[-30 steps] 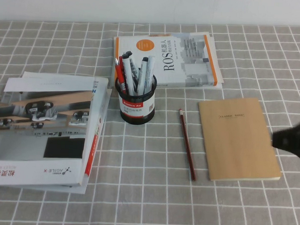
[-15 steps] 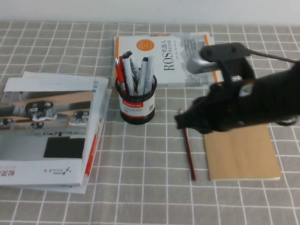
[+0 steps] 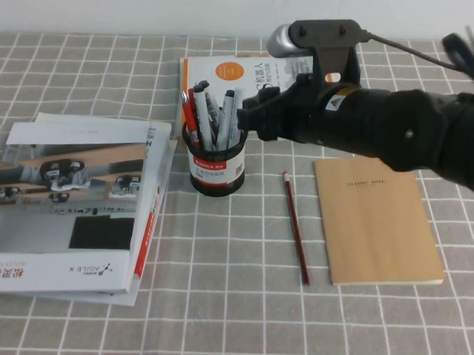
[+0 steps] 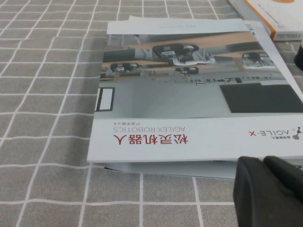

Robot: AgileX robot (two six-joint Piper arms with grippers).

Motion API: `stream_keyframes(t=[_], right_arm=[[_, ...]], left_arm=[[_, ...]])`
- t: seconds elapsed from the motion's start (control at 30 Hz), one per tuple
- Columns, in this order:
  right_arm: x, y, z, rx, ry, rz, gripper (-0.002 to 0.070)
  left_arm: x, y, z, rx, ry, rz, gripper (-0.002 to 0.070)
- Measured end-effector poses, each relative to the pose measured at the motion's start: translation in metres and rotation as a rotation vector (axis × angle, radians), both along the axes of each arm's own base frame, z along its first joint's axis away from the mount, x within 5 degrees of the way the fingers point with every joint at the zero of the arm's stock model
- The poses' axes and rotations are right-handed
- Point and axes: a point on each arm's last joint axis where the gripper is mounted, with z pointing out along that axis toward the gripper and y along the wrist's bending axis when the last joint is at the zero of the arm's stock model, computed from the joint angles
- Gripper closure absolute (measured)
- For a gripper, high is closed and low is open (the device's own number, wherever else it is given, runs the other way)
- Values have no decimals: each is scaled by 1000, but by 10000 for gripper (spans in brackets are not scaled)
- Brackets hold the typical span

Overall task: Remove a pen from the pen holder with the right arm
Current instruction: 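Take a marker out of the pen holder and lay it on the table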

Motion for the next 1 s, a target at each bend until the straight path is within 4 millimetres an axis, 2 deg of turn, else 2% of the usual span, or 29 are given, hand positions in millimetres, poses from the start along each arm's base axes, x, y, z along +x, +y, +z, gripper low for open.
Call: stream_keyframes(t=[0.13,0.2,0.33,0.57,0.8,1.0], right_arm=[[15,4,-13,33,-73,-60,292],[23,6,-20,46,-112,-90,279],[34,9,-35,63,-181,-137,272],[39,21,-56,23,-266,-106,271],[35,36,-63,11,-345,-36,270],[39,38,-74,34,-375,-61,270]], left_arm=[[0,0,0,0,0,0,680],[0,0,0,0,0,0,680],[0,0,0,0,0,0,680],[0,0,0,0,0,0,680],[0,0,0,0,0,0,680],[0,0,0,0,0,0,680]])
